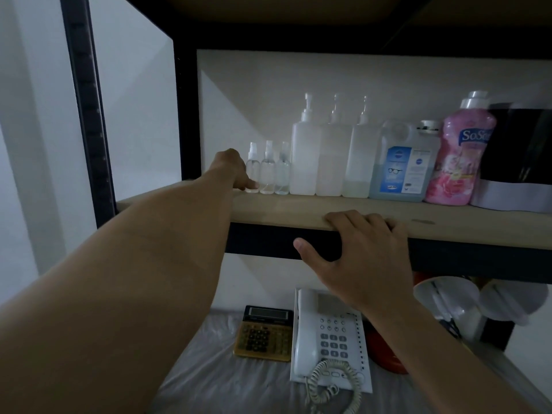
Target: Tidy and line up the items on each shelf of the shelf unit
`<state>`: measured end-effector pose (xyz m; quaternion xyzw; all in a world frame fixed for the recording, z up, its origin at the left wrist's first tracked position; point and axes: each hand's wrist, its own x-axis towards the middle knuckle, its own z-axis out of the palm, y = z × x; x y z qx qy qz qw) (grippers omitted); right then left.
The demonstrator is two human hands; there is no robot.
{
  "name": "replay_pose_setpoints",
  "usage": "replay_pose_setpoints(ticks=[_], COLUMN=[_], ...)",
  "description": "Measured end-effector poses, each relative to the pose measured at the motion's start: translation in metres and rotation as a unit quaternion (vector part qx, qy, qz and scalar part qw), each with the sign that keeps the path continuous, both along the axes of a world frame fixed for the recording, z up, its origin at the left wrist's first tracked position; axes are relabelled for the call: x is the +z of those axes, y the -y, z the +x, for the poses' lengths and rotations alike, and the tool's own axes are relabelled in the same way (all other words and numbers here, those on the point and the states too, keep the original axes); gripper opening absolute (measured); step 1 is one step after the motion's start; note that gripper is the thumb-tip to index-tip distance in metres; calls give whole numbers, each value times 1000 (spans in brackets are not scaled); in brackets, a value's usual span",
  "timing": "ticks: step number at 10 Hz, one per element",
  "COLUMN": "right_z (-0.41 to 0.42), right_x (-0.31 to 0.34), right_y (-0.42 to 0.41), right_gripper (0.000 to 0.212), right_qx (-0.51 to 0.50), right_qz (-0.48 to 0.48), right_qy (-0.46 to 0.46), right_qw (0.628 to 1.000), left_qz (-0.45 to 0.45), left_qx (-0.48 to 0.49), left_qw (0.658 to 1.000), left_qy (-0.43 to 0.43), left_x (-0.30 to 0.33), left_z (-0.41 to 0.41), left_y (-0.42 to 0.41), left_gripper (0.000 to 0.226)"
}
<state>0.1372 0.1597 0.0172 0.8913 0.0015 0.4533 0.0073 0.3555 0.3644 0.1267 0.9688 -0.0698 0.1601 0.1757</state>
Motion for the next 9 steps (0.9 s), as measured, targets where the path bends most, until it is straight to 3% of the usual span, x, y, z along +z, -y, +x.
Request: replay_pose_setpoints(ticks=[6,9], right_z=[-2,-8], right_x=[3,7], right_y=[-1,-3], right_gripper=[73,79], right_qx=[5,-12], right_qz=[7,6], right_qy=[-15,-57], right_qw=[1000,998], left_qz=[-2,1], left_qx=[-7,32], left_qw=[1000,998], left_qy=[0,-53], left_x=[-4,-6], left_z=[-4,-10], left_y=[0,-1], left_gripper=[64,83])
